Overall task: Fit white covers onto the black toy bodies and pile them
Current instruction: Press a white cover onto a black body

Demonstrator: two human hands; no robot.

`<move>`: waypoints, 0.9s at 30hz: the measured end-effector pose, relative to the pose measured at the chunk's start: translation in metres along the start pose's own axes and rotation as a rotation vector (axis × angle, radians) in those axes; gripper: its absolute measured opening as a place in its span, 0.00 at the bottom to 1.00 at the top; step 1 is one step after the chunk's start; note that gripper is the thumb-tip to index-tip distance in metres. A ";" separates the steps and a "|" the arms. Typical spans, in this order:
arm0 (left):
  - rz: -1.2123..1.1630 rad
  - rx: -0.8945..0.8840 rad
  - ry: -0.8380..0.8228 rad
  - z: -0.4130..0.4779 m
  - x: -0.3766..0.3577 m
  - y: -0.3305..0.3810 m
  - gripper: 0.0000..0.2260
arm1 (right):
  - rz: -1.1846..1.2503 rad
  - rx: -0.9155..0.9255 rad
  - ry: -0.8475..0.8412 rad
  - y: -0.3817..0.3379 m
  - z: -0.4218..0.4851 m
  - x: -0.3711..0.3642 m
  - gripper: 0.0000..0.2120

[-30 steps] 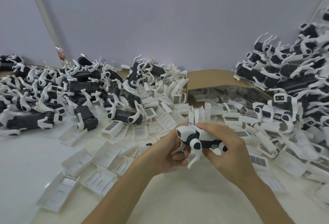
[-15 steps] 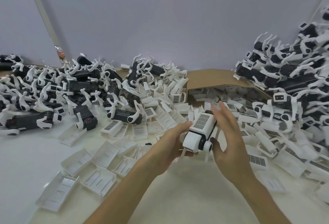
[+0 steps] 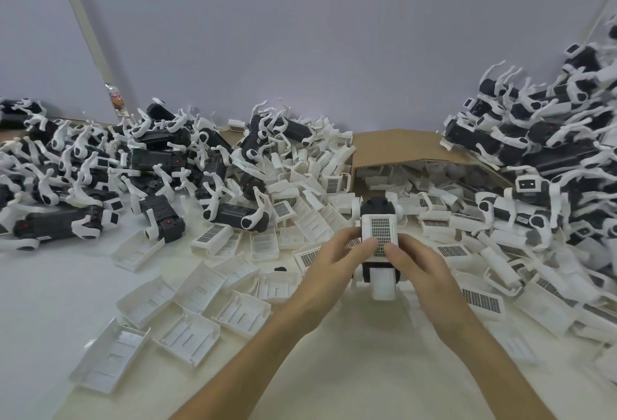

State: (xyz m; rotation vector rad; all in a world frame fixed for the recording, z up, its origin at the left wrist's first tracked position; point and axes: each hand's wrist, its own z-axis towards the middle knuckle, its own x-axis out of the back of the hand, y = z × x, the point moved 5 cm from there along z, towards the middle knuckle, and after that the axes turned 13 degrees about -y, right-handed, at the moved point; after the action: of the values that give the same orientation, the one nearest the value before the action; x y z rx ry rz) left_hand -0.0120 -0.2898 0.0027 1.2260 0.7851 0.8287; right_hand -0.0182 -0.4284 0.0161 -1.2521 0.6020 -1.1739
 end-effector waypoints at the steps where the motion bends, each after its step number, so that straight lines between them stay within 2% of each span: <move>1: 0.021 -0.015 -0.008 0.000 0.000 0.001 0.16 | 0.001 0.002 0.002 0.000 0.000 0.001 0.17; 7: 0.083 -0.084 -0.055 -0.002 -0.005 0.006 0.13 | -0.078 0.023 0.048 -0.002 -0.003 0.005 0.16; 12: 0.150 -0.104 -0.054 -0.002 -0.006 0.007 0.14 | -0.125 0.043 0.050 -0.006 -0.005 0.005 0.18; 18: 0.170 -0.140 -0.059 -0.004 -0.009 0.011 0.15 | -0.127 0.078 0.070 -0.008 -0.006 0.005 0.15; 23: 0.132 -0.109 -0.059 -0.006 -0.007 0.011 0.21 | 0.004 0.044 0.043 -0.006 -0.006 0.007 0.17; 27: 0.285 -0.101 -0.097 -0.007 -0.012 0.009 0.20 | 0.128 0.034 0.149 -0.008 -0.006 0.011 0.22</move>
State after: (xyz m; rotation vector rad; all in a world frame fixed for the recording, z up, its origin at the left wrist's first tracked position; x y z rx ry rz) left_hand -0.0248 -0.2953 0.0110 1.2943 0.4893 1.0195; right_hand -0.0226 -0.4395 0.0242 -1.0874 0.7585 -1.1712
